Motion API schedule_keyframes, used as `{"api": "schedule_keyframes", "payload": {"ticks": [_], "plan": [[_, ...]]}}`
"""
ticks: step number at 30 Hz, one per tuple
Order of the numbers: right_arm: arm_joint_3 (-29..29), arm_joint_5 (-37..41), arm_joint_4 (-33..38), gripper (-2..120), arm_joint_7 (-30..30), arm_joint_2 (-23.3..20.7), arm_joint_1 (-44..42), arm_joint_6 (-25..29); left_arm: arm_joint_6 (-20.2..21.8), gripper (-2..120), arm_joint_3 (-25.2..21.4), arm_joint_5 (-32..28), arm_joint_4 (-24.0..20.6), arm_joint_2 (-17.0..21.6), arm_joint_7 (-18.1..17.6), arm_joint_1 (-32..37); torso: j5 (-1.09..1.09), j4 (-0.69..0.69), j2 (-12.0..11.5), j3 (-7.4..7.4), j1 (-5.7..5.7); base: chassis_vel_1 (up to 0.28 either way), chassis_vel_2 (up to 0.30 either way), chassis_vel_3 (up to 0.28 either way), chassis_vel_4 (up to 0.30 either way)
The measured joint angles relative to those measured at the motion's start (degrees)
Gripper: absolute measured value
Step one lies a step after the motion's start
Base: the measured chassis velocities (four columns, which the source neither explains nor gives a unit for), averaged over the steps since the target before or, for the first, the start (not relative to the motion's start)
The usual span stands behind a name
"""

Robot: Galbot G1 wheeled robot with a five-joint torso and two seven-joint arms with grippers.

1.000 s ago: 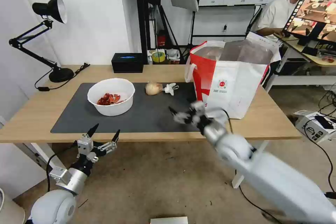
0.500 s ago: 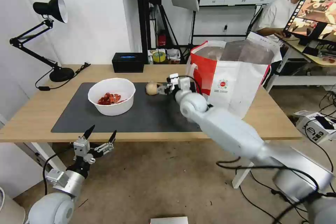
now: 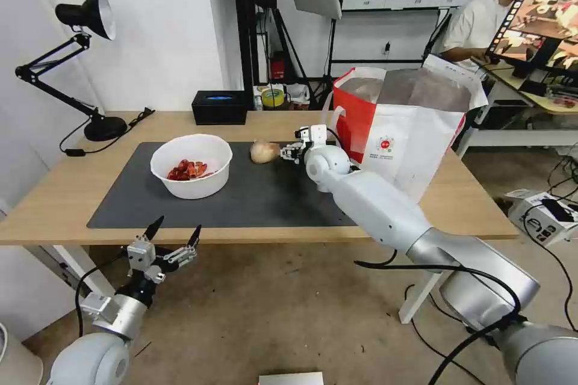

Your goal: Pick up the trash from the table and place it into the takeout bag.

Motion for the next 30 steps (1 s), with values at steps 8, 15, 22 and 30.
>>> {"api": "schedule_keyframes", "payload": {"ticks": [8, 15, 22, 30], "plan": [[0.94, -0.95, -3.23, 100, -1.48, 2.16, 0.01, -0.22, -0.14, 100, 0.4, 0.07, 0.21, -0.15, -0.01, -0.18, 0.0, 0.01, 0.0, 0.0, 0.0, 0.0, 0.0, 0.0, 0.0], [1.68, -1.46, -5.05, 86, -1.69, 2.67, 0.09, -0.67, -0.22, 100, 0.52, 0.14, 0.34, -0.15, -0.02, -0.18, 0.0, 0.0, 0.01, 0.0, 0.0, 0.0, 0.0, 0.0, 0.0], [1.9, -1.12, -4.35, 60, -1.9, 1.76, -0.15, -1.36, -0.23, 100, 1.2, 0.17, 0.52, -0.13, -0.28, -0.82, 0.01, 0.0, 0.01, 0.0, 0.0, 0.0, 0.0, 0.0, 0.0], [2.23, 0.67, -4.1, 30, -1.99, 1.56, -0.15, -2.24, -0.55, 100, 1.32, 0.15, 0.66, -0.15, -0.38, -0.89, 0.0, 0.0, 0.01, 0.0, 0.0, 0.0, 0.0, 0.0, 0.0]]}}
